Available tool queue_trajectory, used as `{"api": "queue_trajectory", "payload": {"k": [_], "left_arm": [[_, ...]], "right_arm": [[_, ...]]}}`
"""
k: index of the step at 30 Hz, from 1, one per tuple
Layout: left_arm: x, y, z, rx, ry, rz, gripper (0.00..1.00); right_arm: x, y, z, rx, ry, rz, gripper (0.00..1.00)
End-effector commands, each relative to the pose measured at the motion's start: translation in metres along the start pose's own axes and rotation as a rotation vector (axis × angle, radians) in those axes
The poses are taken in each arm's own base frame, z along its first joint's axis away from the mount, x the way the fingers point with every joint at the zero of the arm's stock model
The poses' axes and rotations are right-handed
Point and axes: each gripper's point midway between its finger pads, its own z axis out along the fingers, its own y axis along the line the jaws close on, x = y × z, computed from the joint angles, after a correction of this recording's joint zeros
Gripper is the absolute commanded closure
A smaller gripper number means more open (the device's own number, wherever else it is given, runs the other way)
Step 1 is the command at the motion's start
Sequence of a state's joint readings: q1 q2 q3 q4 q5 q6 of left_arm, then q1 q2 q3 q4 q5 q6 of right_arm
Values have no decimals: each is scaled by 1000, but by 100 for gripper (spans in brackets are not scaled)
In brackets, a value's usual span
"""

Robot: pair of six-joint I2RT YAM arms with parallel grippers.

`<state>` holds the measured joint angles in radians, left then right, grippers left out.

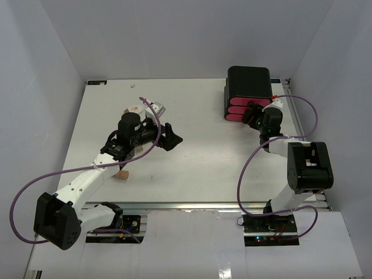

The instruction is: Organize the makeup

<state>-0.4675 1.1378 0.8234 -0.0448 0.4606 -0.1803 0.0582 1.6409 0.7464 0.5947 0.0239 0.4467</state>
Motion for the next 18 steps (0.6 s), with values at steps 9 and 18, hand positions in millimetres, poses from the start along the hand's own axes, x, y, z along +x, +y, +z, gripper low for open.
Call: {"api": "queue_trajectory", "payload": {"k": [9, 18], "left_arm": [[-3, -1, -1, 15, -9, 10, 2], [-1, 2, 0, 7, -4, 8, 2]], "right_arm": [[-47, 13, 11, -40, -155, 45, 53], [-42, 10, 11, -60, -135, 64, 66]]}}
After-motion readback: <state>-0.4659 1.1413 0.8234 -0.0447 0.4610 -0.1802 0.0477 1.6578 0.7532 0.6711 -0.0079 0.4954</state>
